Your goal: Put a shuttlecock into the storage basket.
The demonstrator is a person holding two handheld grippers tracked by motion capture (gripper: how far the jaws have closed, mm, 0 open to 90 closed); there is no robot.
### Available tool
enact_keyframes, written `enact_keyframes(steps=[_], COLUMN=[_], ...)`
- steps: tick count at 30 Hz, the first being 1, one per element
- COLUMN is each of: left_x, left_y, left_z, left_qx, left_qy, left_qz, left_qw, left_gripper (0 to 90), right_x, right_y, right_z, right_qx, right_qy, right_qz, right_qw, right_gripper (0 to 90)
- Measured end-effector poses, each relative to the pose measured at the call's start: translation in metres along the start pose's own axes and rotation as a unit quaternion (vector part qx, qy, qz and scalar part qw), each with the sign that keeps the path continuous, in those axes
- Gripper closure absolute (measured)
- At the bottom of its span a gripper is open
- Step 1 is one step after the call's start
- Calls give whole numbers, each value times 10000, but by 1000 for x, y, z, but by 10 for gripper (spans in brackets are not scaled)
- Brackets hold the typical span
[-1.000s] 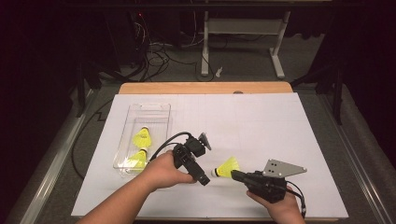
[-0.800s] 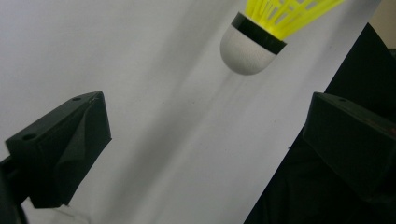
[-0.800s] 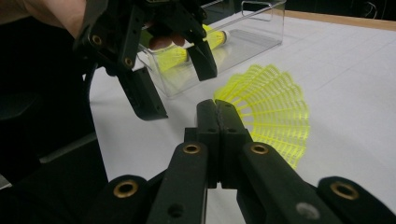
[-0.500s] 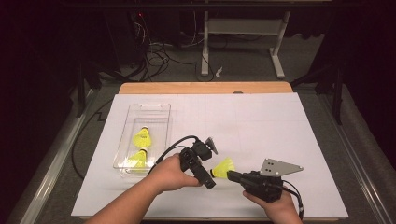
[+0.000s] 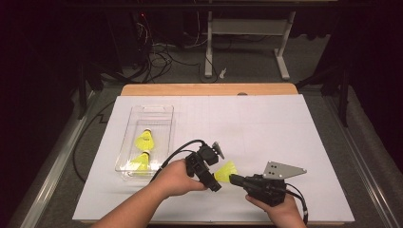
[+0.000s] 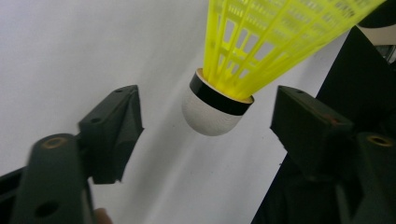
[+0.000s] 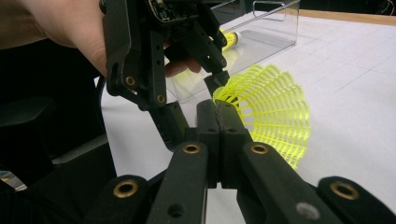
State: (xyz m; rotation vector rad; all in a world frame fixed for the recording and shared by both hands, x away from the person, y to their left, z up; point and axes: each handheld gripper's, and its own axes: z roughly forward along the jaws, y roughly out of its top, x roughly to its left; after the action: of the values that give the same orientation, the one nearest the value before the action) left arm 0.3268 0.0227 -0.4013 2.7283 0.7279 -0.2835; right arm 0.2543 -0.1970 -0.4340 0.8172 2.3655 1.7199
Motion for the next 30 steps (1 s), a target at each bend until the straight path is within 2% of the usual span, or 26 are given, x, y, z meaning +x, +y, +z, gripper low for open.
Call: enact_keyframes(steps=[4,8,11,22,30], left_x=[-1,-1,-2,-1,-2], left_y=[0,0,0,-2,-3], left_z=[1,1,1,-1,-1], left_qx=[23,51,-9,41,72], left_qy=[-87,-122,-150,-86,-43], left_qz=[94,161,134,204,250], left_qw=[9999,9998,9998,9997,9997], left_gripper=[374,428,464,602,629], right_x=[0,-1,-1,-3,-3], right_y=[0,0,0,-1,-2], right_z=[0,0,0,-1,-1], right_qx=[6,10,22,14,15], right_qy=[-14,-13,-20,-79,-117], right_qz=[7,10,0,20,32], right_qw=[10000,10000,10000,10000,9999], right_gripper=[900,900,900,900,900])
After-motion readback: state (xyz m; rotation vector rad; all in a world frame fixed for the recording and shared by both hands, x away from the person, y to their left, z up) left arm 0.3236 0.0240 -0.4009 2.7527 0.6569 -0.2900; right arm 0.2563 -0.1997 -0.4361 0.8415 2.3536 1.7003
